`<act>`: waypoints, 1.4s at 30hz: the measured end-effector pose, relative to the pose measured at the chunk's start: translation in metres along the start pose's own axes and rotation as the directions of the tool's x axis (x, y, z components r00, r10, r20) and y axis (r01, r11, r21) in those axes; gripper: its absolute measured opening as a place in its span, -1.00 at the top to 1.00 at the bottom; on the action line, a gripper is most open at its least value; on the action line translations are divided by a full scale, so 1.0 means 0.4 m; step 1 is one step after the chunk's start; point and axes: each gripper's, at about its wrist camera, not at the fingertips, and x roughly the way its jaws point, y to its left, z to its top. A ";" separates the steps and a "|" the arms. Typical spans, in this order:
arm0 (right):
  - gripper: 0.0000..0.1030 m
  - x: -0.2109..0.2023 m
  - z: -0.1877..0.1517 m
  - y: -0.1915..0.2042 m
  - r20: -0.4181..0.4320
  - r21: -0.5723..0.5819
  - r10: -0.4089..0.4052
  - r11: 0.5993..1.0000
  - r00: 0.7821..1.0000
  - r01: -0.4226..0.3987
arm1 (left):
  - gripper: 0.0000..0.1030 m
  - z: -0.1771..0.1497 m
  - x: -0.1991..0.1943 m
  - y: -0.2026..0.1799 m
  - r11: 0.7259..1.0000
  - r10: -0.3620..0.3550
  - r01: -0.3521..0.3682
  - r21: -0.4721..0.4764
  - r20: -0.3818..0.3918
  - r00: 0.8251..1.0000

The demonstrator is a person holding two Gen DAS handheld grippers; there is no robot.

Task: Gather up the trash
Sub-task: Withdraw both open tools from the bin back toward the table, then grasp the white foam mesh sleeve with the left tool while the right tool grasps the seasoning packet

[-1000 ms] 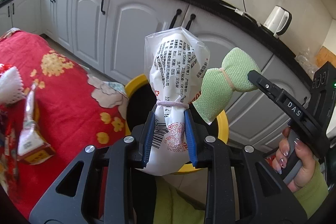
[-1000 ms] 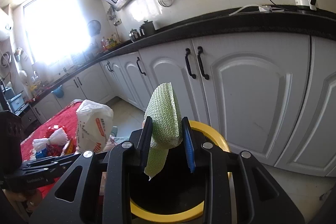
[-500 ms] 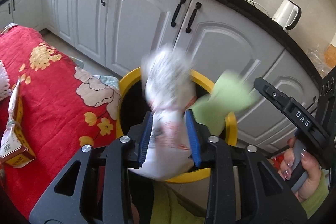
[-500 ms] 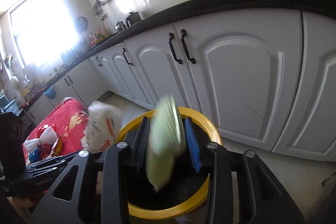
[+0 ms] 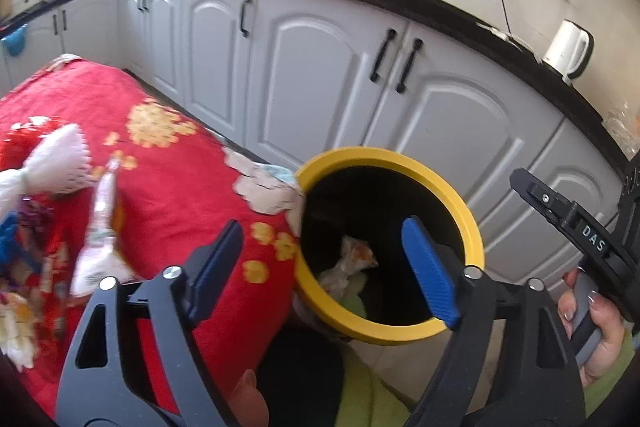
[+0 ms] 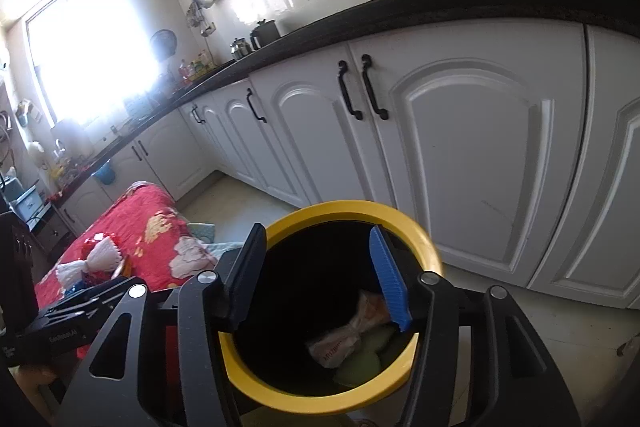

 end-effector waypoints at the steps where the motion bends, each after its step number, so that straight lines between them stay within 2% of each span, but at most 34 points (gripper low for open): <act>1: -0.08 -0.001 0.002 0.008 -0.001 -0.004 0.008 1.000 1.000 -0.008 | -0.49 -0.001 -0.007 0.007 1.000 0.004 -0.004 -0.004 0.006 1.000; 8: -0.30 -0.019 0.001 0.081 0.003 -0.043 0.067 0.997 0.998 -0.067 | -0.77 0.010 -0.083 0.062 0.998 0.055 -0.053 -0.024 0.062 0.997; 14: -0.41 -0.033 -0.001 0.138 -0.001 -0.074 0.107 0.992 0.994 -0.107 | -0.78 0.018 -0.157 0.114 0.993 0.112 -0.108 -0.040 0.120 0.986; 22: -0.41 -0.040 -0.012 0.220 -0.026 -0.131 0.160 0.978 0.987 -0.162 | -0.78 0.021 -0.234 0.175 0.986 0.163 -0.153 -0.071 0.174 0.971; 32: -0.47 -0.031 -0.047 0.352 -0.076 -0.211 0.233 0.946 0.969 -0.244 | -0.78 0.017 -0.283 0.235 0.975 0.213 -0.194 -0.111 0.199 0.956; 42: -0.48 -0.017 -0.088 0.466 -0.129 -0.269 0.273 0.916 0.953 -0.298 | -0.78 0.011 -0.324 0.317 0.956 0.271 -0.235 -0.174 0.221 0.937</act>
